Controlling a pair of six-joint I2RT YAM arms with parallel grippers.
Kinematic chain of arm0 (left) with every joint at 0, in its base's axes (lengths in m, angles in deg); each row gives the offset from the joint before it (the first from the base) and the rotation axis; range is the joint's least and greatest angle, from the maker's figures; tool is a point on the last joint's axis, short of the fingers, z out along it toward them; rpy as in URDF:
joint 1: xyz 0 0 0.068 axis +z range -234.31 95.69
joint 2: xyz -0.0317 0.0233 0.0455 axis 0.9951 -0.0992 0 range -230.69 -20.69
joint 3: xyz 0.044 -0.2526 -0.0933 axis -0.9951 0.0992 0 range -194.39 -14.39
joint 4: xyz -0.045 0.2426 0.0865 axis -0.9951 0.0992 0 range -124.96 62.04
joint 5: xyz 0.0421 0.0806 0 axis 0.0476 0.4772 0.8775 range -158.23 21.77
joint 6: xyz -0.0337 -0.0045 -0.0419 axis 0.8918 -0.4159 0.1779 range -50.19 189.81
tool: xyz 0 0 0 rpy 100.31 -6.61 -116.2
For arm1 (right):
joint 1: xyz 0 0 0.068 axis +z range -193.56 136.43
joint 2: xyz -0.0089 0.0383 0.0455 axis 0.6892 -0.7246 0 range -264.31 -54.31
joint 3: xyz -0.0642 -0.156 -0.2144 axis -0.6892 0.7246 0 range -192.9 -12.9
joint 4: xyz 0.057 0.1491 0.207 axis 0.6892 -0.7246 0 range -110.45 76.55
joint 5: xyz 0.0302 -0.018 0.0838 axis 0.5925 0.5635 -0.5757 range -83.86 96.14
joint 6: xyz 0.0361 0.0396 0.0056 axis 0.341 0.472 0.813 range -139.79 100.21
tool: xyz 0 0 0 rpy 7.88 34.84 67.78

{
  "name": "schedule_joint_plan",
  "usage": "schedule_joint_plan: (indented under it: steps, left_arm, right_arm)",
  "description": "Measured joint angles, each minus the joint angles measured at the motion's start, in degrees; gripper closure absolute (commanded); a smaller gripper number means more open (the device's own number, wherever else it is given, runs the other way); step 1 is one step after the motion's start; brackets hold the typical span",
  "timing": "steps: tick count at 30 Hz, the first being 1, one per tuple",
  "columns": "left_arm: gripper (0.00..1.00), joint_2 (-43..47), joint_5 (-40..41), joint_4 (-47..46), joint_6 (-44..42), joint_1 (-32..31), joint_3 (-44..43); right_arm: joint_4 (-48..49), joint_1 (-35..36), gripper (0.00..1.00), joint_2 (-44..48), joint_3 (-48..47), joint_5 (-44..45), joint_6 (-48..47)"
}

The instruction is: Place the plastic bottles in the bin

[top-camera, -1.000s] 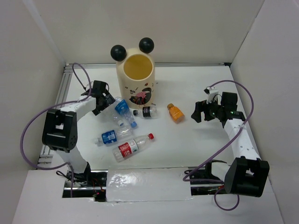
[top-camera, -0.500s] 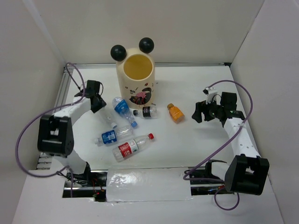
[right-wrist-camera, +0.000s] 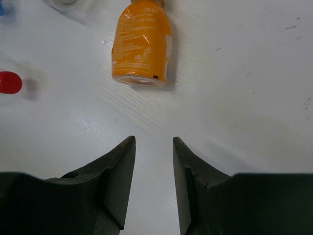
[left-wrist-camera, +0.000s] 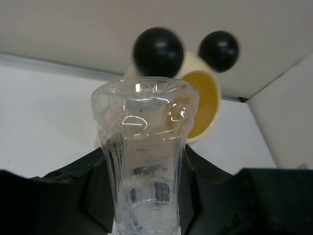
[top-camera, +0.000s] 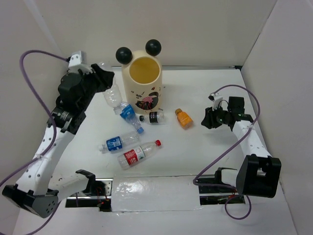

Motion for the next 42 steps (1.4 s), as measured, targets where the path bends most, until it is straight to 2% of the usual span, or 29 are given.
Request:
schedule_joint_plan:
  steps: [4, 7, 10, 16, 17, 18, 20, 21, 23, 24, 25, 27, 28, 29, 37, 42]
  left_arm:
    - [1.00, -7.32, -0.57, -10.27, -4.90, -5.73, -4.46]
    - [0.98, -16.00, 1.46, -17.73, -12.41, -12.09, -9.64]
    - [0.90, -22.56, 2.82, -25.51, -20.09, -17.05, -13.68]
    - [0.85, -30.21, 7.32, -37.00, -34.60, -21.31, -19.32]
    - [0.79, -31.17, 8.37, -39.30, -36.98, -21.64, -19.87]
    - [0.77, -31.78, 9.38, -41.44, -38.91, -21.86, -19.89]
    - [0.67, -33.46, 11.72, -46.16, -43.32, -22.08, -19.89]
    - [0.65, -34.32, 12.41, -47.91, -44.96, -22.14, -19.89]
    - [0.61, -36.37, 13.81, -51.32, -48.09, -22.16, -19.74]
    - [0.57, -37.27, 14.36, -52.76, -49.20, -22.14, -19.23]
    - [0.40, -37.97, 14.84, -53.29, -49.70, -22.03, -18.58]
    - [0.22, -38.97, 15.50, -53.99, -50.97, -21.77, -16.74]
    - [0.15, -39.28, 15.93, -54.25, -51.10, -21.68, -15.69]
    - [0.00, -39.56, 16.48, -54.49, -51.69, -21.55, -14.67]
    - [0.00, -40.39, 18.88, -54.77, -52.04, -21.09, -14.34]
    - [0.00, -34.62, 20.55, -51.52, -51.91, -25.49, -12.33]
  right_arm:
    - [0.04, 1.25, 0.56, -1.16, 0.02, 0.09, -0.07]
    - [0.04, 2.05, 0.54, -1.70, 0.02, 0.39, -0.24]
    - [0.04, 2.47, 0.50, -1.81, 0.02, 0.85, -0.85]
    - [0.09, 2.95, 0.44, -1.88, 0.02, 1.90, -1.60]
    - [0.07, 2.95, 0.44, -1.99, 0.02, 1.99, -1.68]
    - [0.09, 2.97, 0.44, -2.10, 0.02, 2.03, -1.73]
    - [0.09, 2.95, 0.39, -2.43, 0.02, 2.14, -1.81]
    - [0.11, 2.97, 0.37, -2.54, 0.02, 2.21, -1.90]
    - [0.24, 2.97, 0.31, -2.91, 0.02, 2.23, -2.29]
    - [0.31, 2.95, 0.24, -3.17, 0.02, 2.25, -2.51]
    - [0.31, 2.97, 0.20, -3.48, 0.00, 2.32, -2.64]
    - [0.35, 2.97, 0.11, -4.17, -0.04, 2.10, -3.34]
    - [0.33, 3.02, 0.11, -4.57, -0.13, 1.92, -3.50]
    - [0.26, 3.28, 0.11, -5.18, -0.44, 1.95, -3.82]
    - [1.14, 11.54, 0.11, -13.81, -6.40, 4.57, -2.62]
    - [2.40, 14.99, 0.11, -20.31, -12.07, 6.78, 1.03]
